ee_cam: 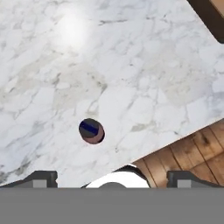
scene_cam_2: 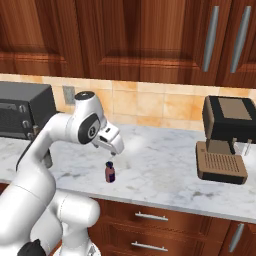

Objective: There is a wine glass and glass cup on the dining counter. Place the wine bottle next to the wine glass and the juice bottle next to the glass cup.

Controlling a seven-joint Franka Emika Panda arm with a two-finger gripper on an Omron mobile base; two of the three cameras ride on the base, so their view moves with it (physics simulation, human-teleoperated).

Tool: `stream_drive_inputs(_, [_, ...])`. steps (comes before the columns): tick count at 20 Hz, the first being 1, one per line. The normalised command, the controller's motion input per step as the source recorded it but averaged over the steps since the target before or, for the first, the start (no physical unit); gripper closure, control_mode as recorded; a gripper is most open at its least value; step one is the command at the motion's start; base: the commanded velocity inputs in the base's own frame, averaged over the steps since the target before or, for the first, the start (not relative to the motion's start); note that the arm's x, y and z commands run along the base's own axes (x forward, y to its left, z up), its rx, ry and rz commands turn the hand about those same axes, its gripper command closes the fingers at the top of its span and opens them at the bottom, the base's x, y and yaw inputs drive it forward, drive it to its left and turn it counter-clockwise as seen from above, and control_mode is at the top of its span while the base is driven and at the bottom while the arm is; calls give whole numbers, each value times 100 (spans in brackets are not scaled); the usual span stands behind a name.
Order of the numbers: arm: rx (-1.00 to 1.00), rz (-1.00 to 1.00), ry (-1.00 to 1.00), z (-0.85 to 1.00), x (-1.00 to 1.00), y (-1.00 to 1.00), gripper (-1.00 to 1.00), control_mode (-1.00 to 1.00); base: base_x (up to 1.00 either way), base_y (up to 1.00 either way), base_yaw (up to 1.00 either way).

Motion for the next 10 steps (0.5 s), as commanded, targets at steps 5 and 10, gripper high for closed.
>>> stream_drive_inputs(5, [-1,-8,12,-33,22,0,-100,-100,0,0,0])
stream_drive_inputs(10, [0,-2,11,-27,13,0,-100,-100,0,0,0])
